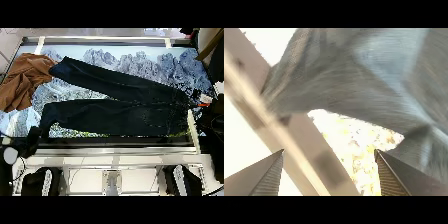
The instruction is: Fold the clothes and pants, and hang the long-sleeved shirts on hangers.
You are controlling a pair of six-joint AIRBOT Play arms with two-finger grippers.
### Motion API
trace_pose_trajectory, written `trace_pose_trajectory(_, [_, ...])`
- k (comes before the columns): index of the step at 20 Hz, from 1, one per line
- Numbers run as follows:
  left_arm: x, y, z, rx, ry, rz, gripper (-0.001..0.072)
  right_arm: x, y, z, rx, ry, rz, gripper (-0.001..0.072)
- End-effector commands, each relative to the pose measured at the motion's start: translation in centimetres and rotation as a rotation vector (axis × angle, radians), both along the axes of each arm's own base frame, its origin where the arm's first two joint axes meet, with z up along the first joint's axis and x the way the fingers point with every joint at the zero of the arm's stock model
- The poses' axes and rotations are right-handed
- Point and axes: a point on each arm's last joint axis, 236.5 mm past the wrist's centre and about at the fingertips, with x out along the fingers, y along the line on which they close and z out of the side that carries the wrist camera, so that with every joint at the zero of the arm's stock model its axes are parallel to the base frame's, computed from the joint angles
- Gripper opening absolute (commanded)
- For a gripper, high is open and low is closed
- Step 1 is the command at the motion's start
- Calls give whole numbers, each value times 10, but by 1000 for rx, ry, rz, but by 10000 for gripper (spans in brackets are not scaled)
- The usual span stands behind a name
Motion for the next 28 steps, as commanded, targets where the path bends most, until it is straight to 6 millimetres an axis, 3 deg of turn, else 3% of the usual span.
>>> trace_pose_trajectory(1, [9,-2,-12,-247,-189,360,618,-1,1,-1,-12,7,35,460])
trace_pose_trajectory(3, [32,11,4,-318,-371,477,614,-1,1,0,-14,7,39,460])
trace_pose_trajectory(6, [48,3,-1,-504,-459,571,614,-1,0,0,-17,4,38,460])
trace_pose_trajectory(7, [52,10,-3,-543,-501,624,614,-1,0,0,-17,4,38,460])
trace_pose_trajectory(12, [33,26,-36,-520,-424,742,600,0,1,0,-14,1,38,460])
trace_pose_trajectory(15, [23,43,-51,-423,-390,760,410,2,4,1,-1,-11,40,460])
trace_pose_trajectory(19, [30,56,-65,-398,-394,778,406,6,9,4,20,-31,42,460])
trace_pose_trajectory(21, [44,66,-59,-397,-465,779,267,8,11,5,30,-39,41,460])
trace_pose_trajectory(22, [50,73,-55,-385,-500,778,77,8,11,5,32,-41,41,460])
trace_pose_trajectory(23, [55,81,-49,-346,-533,760,11,8,11,5,34,-40,39,460])
trace_pose_trajectory(25, [66,95,-22,-241,-601,685,10,7,12,4,38,-36,37,460])
trace_pose_trajectory(28, [89,113,46,29,-648,454,8,4,8,2,18,-18,38,460])
